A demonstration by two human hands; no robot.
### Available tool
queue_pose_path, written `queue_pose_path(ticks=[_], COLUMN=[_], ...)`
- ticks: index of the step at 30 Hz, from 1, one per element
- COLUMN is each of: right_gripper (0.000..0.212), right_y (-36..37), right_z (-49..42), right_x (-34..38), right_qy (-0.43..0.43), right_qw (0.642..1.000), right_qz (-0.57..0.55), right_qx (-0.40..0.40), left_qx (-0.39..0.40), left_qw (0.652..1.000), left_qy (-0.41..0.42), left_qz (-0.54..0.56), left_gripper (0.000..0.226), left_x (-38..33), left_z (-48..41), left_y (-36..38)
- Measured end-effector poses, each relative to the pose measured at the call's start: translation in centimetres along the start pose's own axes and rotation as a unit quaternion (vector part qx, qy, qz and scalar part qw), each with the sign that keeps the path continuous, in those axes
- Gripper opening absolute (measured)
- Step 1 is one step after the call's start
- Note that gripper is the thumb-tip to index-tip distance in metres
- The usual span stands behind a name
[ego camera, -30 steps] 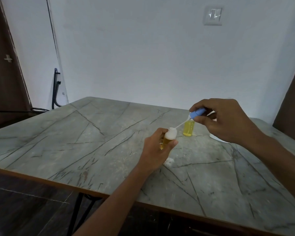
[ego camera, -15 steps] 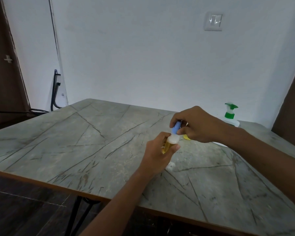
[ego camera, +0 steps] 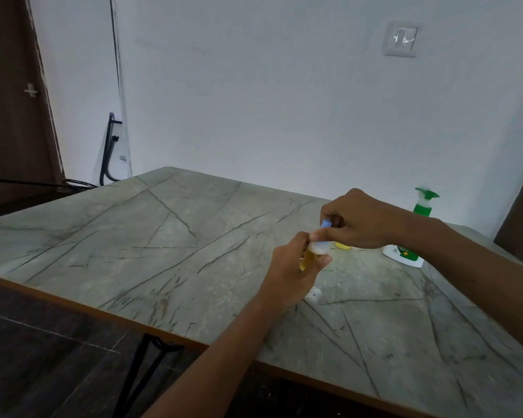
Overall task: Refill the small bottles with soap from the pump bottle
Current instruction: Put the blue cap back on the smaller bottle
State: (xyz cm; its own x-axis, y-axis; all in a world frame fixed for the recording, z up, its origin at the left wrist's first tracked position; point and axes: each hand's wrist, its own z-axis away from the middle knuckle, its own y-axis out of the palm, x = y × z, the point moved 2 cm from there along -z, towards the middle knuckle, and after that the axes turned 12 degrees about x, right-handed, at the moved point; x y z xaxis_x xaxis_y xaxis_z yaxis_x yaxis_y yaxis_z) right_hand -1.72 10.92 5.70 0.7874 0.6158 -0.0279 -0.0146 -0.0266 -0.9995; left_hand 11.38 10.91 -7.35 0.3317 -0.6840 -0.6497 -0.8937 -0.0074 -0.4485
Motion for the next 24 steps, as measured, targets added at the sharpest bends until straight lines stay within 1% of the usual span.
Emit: queue_pose_path(ticks=[1, 2, 4, 7, 8, 9, 10, 11, 13, 15, 16, 18, 19, 20, 22, 24], right_gripper=[0.058, 0.066, 0.068, 0.061, 0.054, 0.043, 0.031, 0.026, 0.023, 0.013, 0.012, 0.039, 0.05, 0.055, 0.055, 0.04], right_y=[0.1, 0.2, 0.3, -0.2, -0.4, -0.5, -0.5, -0.4, -0.1, 0.1, 0.3, 0.5, 0.6, 0.6, 0.3, -0.1], right_z=[-0.1, -0.1, 0.0, 0.8, 1.1, 1.3, 1.4, 1.4, 1.2, 1.1, 0.9, 0.8, 0.8, 0.9, 1.1, 1.3], right_x=[0.0, -0.1, -0.1, -0.4, -0.6, -0.9, -1.1, -1.3, -1.6, -1.6, -1.5, -1.2, -1.0, -0.9, -0.9, -0.9], right_qy=[0.002, 0.004, 0.007, -0.008, -0.015, -0.027, -0.042, -0.054, -0.064, -0.06, -0.055, -0.04, -0.033, -0.028, -0.028, -0.056], right_qw=[1.0, 1.0, 1.0, 0.997, 0.996, 0.994, 0.993, 0.992, 0.992, 0.993, 0.994, 0.996, 0.997, 0.996, 0.991, 0.984], right_qz=[0.01, 0.012, -0.001, -0.07, -0.093, -0.107, -0.113, -0.11, -0.109, -0.1, -0.09, -0.068, -0.064, -0.073, -0.126, -0.171], right_qx=[-0.001, 0.003, 0.018, 0.01, 0.011, 0.015, 0.02, 0.023, 0.009, -0.016, -0.026, -0.038, -0.036, -0.032, -0.024, -0.012], left_qx=[0.006, 0.012, 0.017, 0.014, 0.011, 0.007, 0.003, -0.001, -0.005, -0.01, -0.01, -0.011, -0.013, -0.015, -0.016, -0.014], left_qw=[1.0, 1.0, 1.0, 1.0, 1.0, 1.0, 1.0, 1.0, 1.0, 1.0, 1.0, 1.0, 1.0, 1.0, 1.0, 1.0], left_qy=[-0.003, -0.006, -0.005, 0.001, -0.001, -0.001, -0.001, -0.001, 0.002, 0.01, 0.012, 0.011, 0.011, 0.012, 0.016, 0.022], left_qz=[0.008, 0.013, 0.009, -0.002, -0.003, -0.003, -0.005, -0.007, -0.011, -0.008, -0.005, 0.0, -0.001, -0.004, -0.008, -0.012], left_gripper=[0.03, 0.032, 0.034, 0.032, 0.032, 0.032, 0.032, 0.033, 0.034, 0.033, 0.031, 0.028, 0.027, 0.026, 0.028, 0.029], left_x=[0.1, 0.1, 0.0, -0.1, -0.2, -0.2, -0.2, -0.3, -0.4, -0.4, -0.4, -0.5, -0.6, -0.6, -0.6, -0.5], left_z=[0.0, 0.0, 0.0, 0.1, 0.1, 0.1, 0.1, 0.1, 0.2, 0.2, 0.2, 0.2, 0.3, 0.3, 0.2, 0.2], left_y=[0.1, 0.1, 0.2, 0.1, 0.0, 0.0, 0.0, 0.0, -0.1, -0.2, -0.2, -0.3, -0.3, -0.3, -0.3, -0.2])
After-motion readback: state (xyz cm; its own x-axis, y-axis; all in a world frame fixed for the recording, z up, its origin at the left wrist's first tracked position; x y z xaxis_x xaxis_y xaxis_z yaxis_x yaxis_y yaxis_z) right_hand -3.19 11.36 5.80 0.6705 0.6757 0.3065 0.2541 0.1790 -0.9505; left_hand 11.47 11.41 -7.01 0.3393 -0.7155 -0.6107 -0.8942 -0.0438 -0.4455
